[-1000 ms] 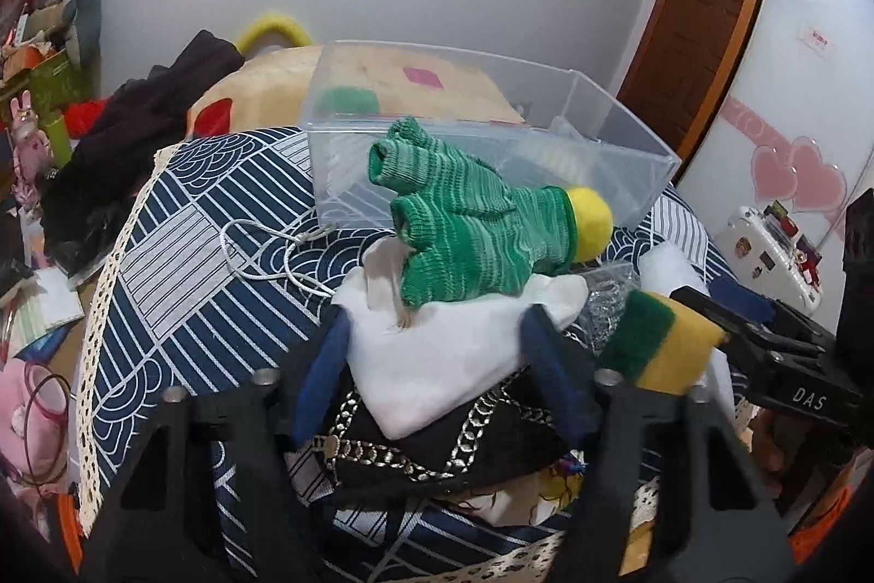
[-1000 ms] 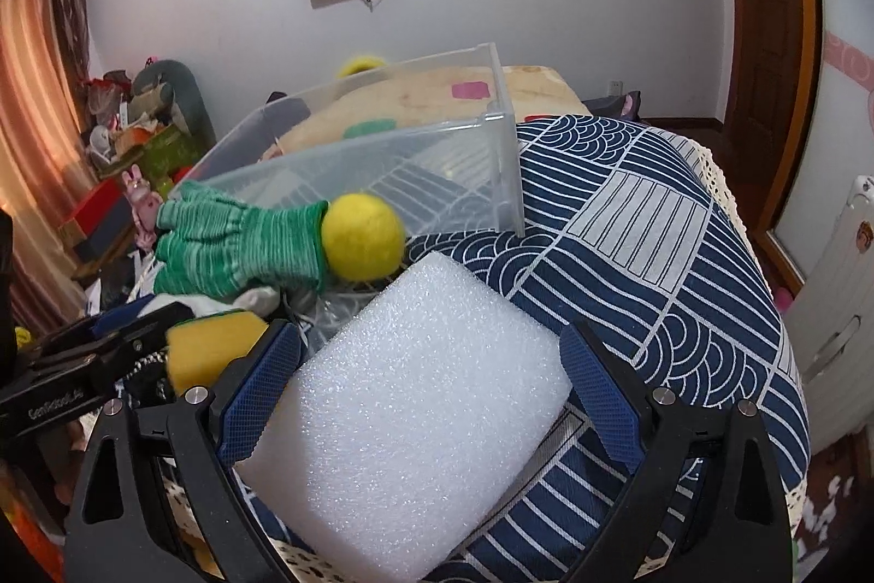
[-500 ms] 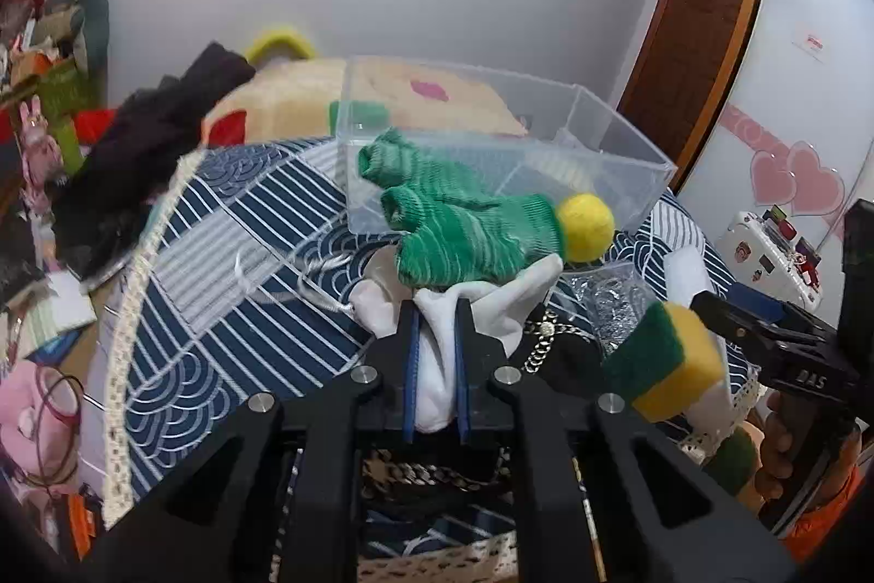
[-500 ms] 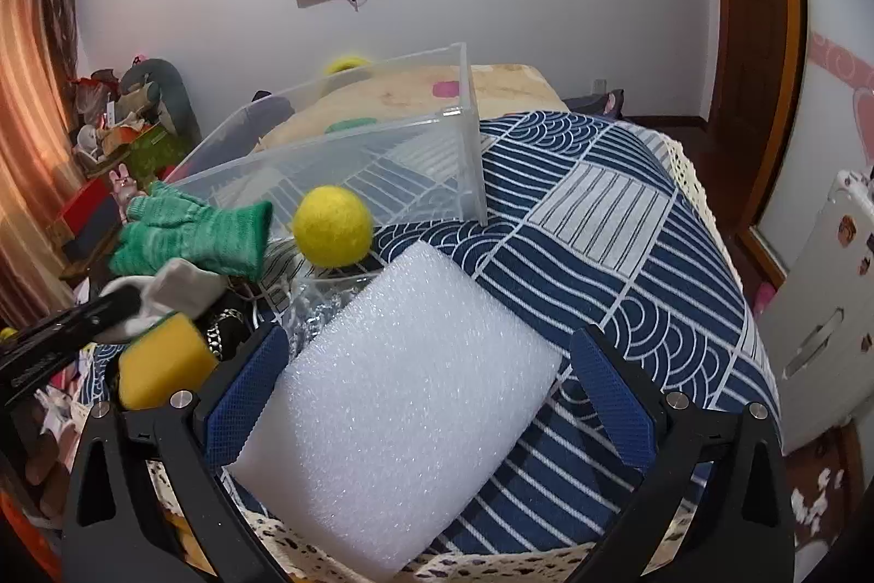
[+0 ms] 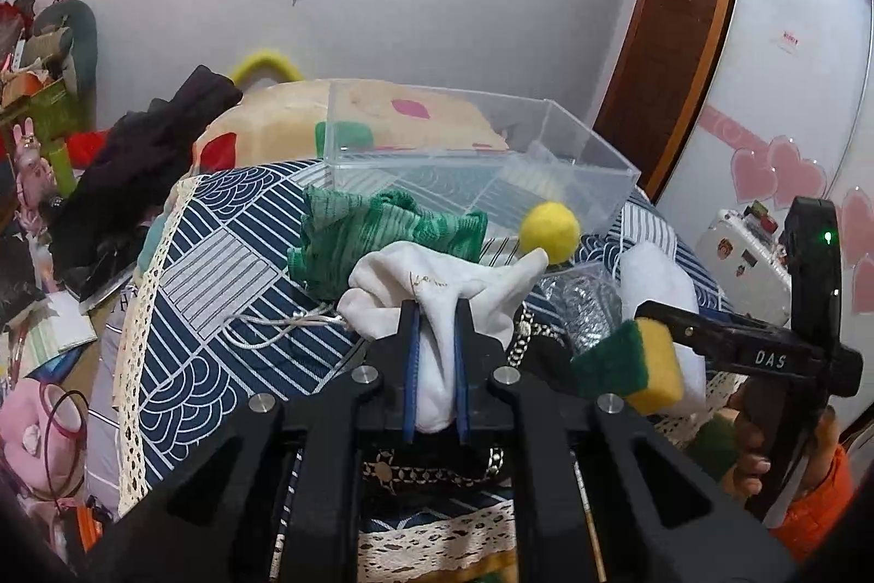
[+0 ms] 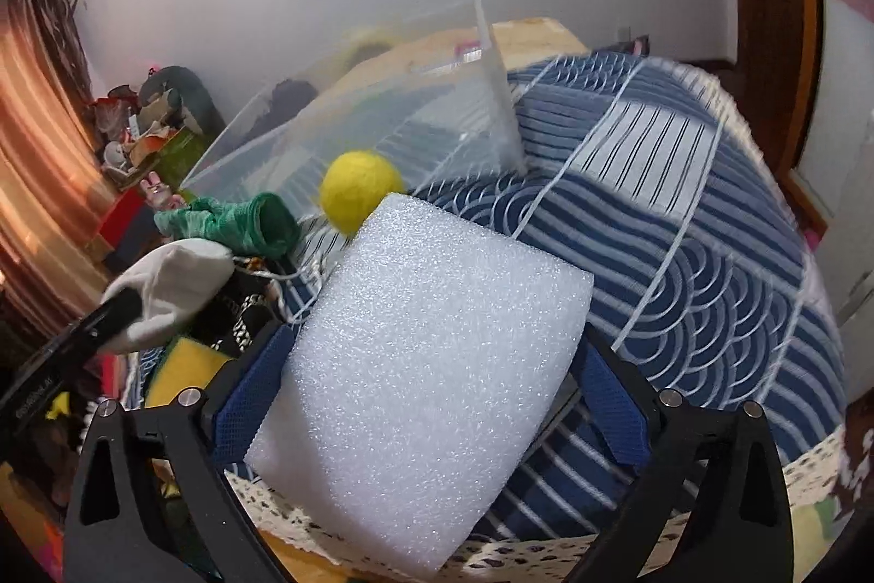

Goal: Organize soft objects
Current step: 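Carry the foam block into the clear box with the right tool while the left tool drops the cloth in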

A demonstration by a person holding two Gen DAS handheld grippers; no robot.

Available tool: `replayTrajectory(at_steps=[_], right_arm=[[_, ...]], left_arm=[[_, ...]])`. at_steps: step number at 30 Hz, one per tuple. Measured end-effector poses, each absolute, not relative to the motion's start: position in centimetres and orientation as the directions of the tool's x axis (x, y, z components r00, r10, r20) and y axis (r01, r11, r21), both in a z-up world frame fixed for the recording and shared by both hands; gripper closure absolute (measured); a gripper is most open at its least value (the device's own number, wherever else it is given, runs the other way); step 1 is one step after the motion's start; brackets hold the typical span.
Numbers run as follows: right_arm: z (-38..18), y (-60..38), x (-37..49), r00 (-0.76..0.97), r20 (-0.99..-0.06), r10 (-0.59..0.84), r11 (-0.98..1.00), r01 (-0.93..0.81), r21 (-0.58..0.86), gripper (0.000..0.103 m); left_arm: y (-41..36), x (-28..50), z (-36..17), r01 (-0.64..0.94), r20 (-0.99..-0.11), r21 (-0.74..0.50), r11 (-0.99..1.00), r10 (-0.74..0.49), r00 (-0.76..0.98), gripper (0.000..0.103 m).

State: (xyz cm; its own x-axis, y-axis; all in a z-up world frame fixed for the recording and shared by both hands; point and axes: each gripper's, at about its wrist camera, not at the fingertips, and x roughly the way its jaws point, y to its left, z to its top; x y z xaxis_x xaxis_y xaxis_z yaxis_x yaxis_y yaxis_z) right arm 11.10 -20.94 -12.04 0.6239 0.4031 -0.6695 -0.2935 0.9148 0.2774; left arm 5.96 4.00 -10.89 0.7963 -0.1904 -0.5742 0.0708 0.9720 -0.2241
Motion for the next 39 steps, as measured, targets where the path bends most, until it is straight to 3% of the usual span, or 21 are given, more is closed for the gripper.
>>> replayTrajectory(at_steps=[18, 39], right_arm=[[-6.1, -21.3, 12.1, 0.768, -0.516, 0.380, 0.924, -0.339, 0.175, 0.004], [-3.1, -16.2, 17.9, 0.813, -0.429, 0.393, 0.912, -0.404, 0.070, 0.004]], left_arm=[[3.5, 5.0, -3.9, 0.086, -0.405, -0.160, 0.983, -0.145, 0.903, 0.095], [5.3, 12.7, -0.1, 0.042, -0.302, -0.169, 0.985, -0.092, 0.949, 0.095]])
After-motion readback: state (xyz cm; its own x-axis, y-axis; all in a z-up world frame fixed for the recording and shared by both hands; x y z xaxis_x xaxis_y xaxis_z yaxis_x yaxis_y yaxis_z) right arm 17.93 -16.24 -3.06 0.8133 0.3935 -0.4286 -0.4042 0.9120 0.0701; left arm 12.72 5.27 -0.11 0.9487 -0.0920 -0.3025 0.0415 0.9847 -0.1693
